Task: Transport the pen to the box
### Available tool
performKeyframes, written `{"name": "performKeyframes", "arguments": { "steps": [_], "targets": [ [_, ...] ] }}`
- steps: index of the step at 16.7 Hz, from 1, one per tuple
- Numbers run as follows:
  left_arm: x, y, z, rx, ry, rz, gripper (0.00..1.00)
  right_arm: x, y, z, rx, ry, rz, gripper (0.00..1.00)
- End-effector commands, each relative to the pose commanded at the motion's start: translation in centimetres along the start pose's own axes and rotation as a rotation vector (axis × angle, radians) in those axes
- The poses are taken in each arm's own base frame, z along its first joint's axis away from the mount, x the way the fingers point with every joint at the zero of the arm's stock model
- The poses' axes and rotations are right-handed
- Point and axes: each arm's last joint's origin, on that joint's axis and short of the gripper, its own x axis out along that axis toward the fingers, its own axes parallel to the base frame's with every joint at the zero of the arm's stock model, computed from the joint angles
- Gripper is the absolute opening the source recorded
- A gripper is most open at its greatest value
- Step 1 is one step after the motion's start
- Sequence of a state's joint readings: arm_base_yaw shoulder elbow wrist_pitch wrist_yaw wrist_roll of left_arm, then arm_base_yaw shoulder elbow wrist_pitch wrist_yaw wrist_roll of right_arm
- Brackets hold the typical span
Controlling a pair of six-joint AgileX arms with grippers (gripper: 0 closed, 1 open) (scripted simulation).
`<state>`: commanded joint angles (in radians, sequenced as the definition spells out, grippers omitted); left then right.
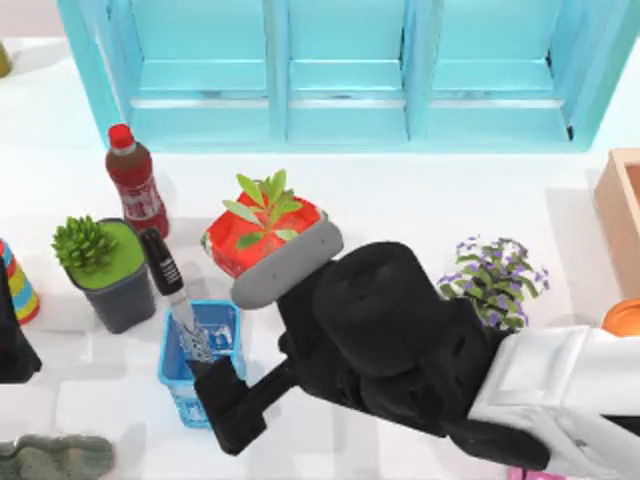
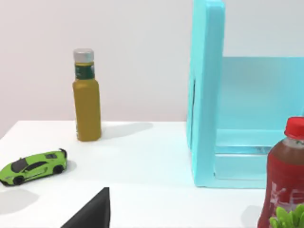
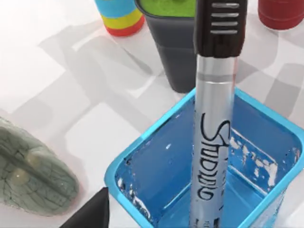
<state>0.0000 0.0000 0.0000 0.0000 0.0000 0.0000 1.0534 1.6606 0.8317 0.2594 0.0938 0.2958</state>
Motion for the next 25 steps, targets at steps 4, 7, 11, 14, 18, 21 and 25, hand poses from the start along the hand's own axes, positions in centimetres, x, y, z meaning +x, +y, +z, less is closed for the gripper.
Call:
{"name": "performKeyframes", "arguments": {
  "steps": [4, 7, 11, 14, 18, 21, 25],
  "targets": [
    [0.0, 0.0, 0.0, 0.000, 0.000, 0.000, 1.00, 0.0, 0.0, 0.0, 0.000, 0.000, 0.000, 1.00],
    [0.0, 0.0, 0.0, 0.000, 0.000, 0.000, 1.00, 0.3, -0.1, 0.1, 0.000, -0.001, 0.000, 1.00],
    [0.0, 0.0, 0.0, 0.000, 0.000, 0.000, 1.00, 3.7, 0.2, 0.4, 0.000, 0.000, 0.000, 1.00],
    [0.0, 0.0, 0.0, 0.000, 0.000, 0.000, 1.00, 7.1, 0.3, 0.3, 0.000, 0.001, 0.000, 1.00],
    [0.0, 0.0, 0.0, 0.000, 0.000, 0.000, 1.00, 9.9, 0.0, 0.0, 0.000, 0.000, 0.000, 1.00],
    [0.0, 0.0, 0.0, 0.000, 0.000, 0.000, 1.00, 10.0, 0.0, 0.0, 0.000, 0.000, 0.000, 1.00],
    [0.0, 0.0, 0.0, 0.000, 0.000, 0.000, 1.00, 10.0, 0.0, 0.0, 0.000, 0.000, 0.000, 0.77]
  ]
}}
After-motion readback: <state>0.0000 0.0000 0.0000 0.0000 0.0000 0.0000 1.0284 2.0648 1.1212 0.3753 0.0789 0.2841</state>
